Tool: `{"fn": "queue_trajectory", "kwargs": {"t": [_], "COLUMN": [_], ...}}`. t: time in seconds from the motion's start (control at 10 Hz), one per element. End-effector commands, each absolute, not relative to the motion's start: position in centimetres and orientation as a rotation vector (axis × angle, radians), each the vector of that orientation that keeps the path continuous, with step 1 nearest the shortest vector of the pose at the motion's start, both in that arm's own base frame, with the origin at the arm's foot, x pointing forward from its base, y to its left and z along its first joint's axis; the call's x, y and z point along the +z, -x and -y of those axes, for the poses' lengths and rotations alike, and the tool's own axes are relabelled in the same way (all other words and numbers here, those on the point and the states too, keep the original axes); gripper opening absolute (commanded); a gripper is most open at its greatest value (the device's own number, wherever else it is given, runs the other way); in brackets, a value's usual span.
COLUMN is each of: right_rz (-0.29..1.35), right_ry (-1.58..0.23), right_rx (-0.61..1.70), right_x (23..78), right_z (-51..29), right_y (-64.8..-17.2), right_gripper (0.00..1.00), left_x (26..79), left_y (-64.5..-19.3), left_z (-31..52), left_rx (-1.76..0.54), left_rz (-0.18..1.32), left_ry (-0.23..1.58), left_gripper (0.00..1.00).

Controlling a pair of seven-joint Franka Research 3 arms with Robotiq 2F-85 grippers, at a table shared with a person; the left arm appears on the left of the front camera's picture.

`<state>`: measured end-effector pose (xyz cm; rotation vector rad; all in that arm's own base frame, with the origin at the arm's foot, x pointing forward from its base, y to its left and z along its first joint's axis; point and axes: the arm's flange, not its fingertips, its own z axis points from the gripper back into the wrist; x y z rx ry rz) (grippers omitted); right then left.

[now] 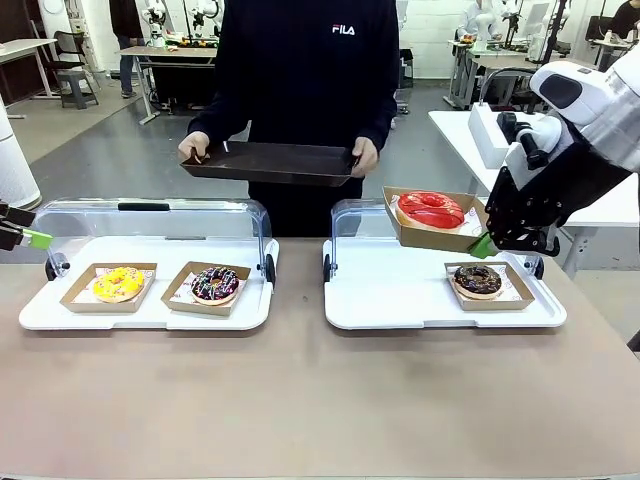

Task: Provide the desired donut to the person.
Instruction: Place the picked Paper togo box onto the Handle tray extended by the person.

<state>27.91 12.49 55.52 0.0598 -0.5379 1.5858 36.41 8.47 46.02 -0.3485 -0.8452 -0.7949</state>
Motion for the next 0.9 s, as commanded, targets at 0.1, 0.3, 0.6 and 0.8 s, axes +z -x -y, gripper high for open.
{"fn": "queue_trajectory", "kwargs": {"t": [0.1,0.3,0.6,0.8], "right_rz": [0.542,0.542,0.542,0.542], "right_ry": [-0.046,-0.046,-0.046,-0.046], "right_rx": [1.583,1.583,1.583,1.583], "right_x": [55.1,55.1,55.1,55.1], "right_z": [-12.63,-12.63,-12.63,-12.63], "right_y": [-28.26,-28.26,-28.26,-28.26], "right_gripper": [0.0,0.0,0.0,0.0], "left_x": [45.72,45.72,45.72,45.72], "left_y": [-36.46,-36.46,-36.46,-36.46], "left_z": [-8.73,-8.73,-8.73,-8.73], "left_rx": [-0.812,-0.812,-0.812,-0.812], "left_rz": [0.86,0.86,0.86,0.86], "left_ry": [0.357,0.357,0.357,0.357], "left_gripper": [1.0,1.0,1.0,1.0]}}
